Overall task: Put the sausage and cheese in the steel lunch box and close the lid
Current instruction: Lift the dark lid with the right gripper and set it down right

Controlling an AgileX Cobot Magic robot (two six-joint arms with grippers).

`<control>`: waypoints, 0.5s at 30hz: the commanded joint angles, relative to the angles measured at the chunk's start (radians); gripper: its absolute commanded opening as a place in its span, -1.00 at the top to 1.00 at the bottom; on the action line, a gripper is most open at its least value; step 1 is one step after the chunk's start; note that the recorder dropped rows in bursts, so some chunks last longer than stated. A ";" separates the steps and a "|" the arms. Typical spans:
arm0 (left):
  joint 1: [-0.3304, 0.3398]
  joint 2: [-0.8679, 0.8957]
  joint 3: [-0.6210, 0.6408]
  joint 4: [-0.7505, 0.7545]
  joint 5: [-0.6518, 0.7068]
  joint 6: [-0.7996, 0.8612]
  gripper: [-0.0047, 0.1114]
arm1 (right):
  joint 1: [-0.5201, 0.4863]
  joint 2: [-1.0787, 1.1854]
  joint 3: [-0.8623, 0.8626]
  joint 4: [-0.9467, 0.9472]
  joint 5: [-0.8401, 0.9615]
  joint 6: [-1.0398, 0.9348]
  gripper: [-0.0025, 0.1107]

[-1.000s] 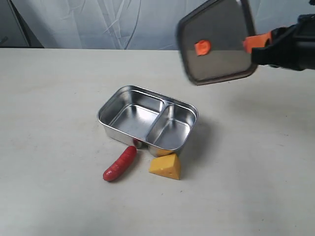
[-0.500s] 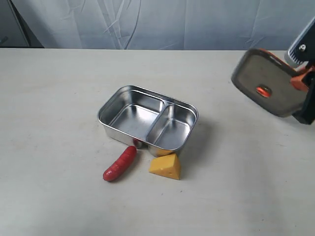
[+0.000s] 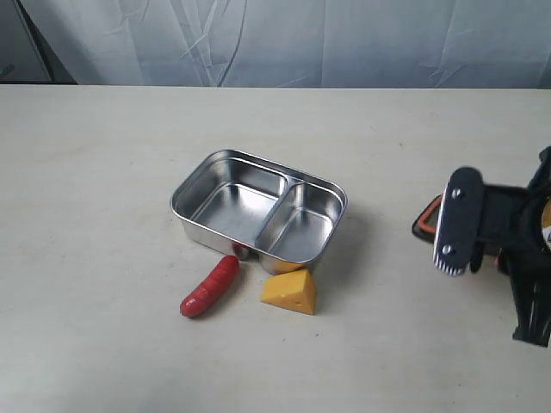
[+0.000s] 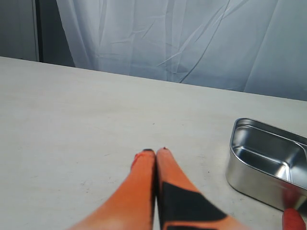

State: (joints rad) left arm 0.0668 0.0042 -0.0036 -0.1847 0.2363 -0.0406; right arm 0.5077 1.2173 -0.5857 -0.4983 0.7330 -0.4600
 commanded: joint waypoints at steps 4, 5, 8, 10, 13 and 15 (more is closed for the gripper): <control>-0.009 -0.004 0.004 0.003 -0.002 0.000 0.92 | 0.095 0.078 0.043 0.122 -0.026 0.108 0.97; -0.009 -0.004 0.004 0.003 -0.002 0.000 0.92 | 0.111 0.078 0.043 0.122 -0.050 0.182 0.97; -0.009 -0.004 0.004 0.003 -0.002 0.000 0.92 | 0.135 0.078 0.043 0.110 -0.067 0.373 0.97; -0.009 -0.004 0.004 0.003 -0.002 0.000 0.92 | 0.146 0.078 0.043 0.097 -0.060 0.424 0.93; -0.009 -0.004 0.004 0.003 -0.002 0.000 0.92 | 0.146 0.078 0.043 0.099 -0.058 0.483 0.55; -0.009 -0.004 0.004 0.003 -0.002 0.000 0.92 | 0.146 0.078 0.043 0.103 -0.075 0.542 0.23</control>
State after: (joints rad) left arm 0.0668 0.0042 -0.0036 -0.1847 0.2363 -0.0406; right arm 0.6487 1.2913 -0.5493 -0.4089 0.6624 -0.0062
